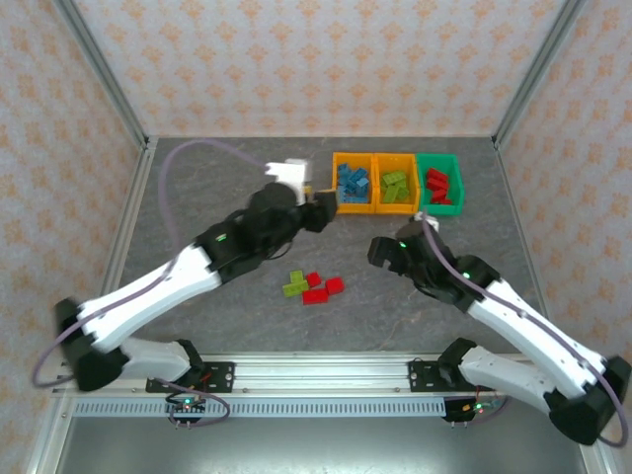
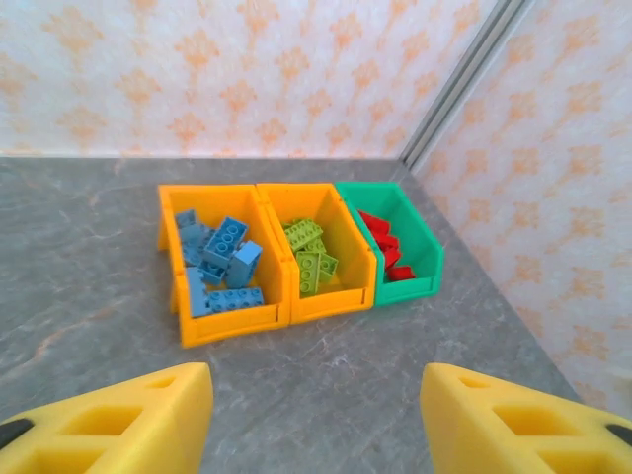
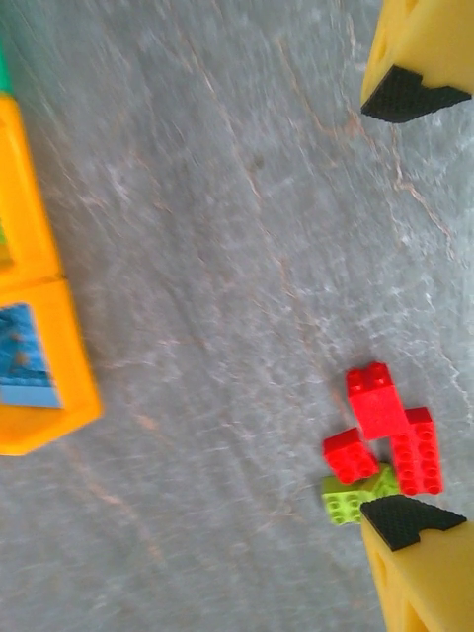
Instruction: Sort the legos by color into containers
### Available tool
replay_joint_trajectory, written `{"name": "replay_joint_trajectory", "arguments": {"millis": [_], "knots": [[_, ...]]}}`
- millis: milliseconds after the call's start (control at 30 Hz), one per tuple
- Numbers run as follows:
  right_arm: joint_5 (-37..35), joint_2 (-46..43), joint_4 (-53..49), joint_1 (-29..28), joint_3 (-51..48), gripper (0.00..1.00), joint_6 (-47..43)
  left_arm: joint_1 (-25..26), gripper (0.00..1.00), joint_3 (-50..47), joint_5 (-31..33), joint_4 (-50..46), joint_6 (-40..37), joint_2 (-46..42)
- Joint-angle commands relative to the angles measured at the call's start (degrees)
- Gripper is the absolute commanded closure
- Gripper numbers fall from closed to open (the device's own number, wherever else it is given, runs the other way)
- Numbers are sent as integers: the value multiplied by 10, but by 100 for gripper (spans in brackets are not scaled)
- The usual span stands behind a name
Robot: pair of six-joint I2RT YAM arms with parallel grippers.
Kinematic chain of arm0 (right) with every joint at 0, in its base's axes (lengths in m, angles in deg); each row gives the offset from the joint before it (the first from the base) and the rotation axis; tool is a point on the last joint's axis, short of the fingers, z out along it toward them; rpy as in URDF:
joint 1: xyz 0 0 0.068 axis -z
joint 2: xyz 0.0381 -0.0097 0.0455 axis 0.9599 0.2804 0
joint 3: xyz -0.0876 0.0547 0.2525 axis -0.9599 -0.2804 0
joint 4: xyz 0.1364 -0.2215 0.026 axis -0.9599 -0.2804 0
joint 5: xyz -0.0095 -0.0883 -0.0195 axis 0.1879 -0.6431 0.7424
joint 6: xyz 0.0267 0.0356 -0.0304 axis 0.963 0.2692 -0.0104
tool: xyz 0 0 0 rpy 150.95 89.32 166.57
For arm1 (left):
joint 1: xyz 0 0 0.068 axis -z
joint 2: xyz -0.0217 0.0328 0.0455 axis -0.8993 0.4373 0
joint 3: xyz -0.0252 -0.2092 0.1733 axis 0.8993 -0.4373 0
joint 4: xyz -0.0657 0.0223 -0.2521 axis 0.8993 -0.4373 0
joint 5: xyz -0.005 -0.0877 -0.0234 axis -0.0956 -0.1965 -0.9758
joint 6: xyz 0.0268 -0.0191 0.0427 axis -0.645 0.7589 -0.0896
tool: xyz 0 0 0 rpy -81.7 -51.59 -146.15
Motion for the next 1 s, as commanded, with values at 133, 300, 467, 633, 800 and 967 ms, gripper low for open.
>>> {"name": "replay_joint_trajectory", "arguments": {"millis": [133, 300, 467, 633, 800, 967], "knots": [[77, 213, 65, -96, 41, 1, -20, 0, 27, -71, 7, -268, -186, -169], [89, 315, 101, -114, 64, 4, -24, 0, 13, -142, -31, -286, -291, -231], [71, 367, 118, -114, 73, 15, -29, 0, 0, -194, -87, -256, -347, -237], [85, 413, 130, -114, 91, 33, -33, 0, 0, -196, -96, -291, -386, -221], [37, 413, 125, -114, 88, 51, -16, 0, 0, -216, -105, -288, -404, -235], [2, 366, 121, -114, 73, 62, -4, 0, 0, -224, -114, -277, -410, -249]]}}
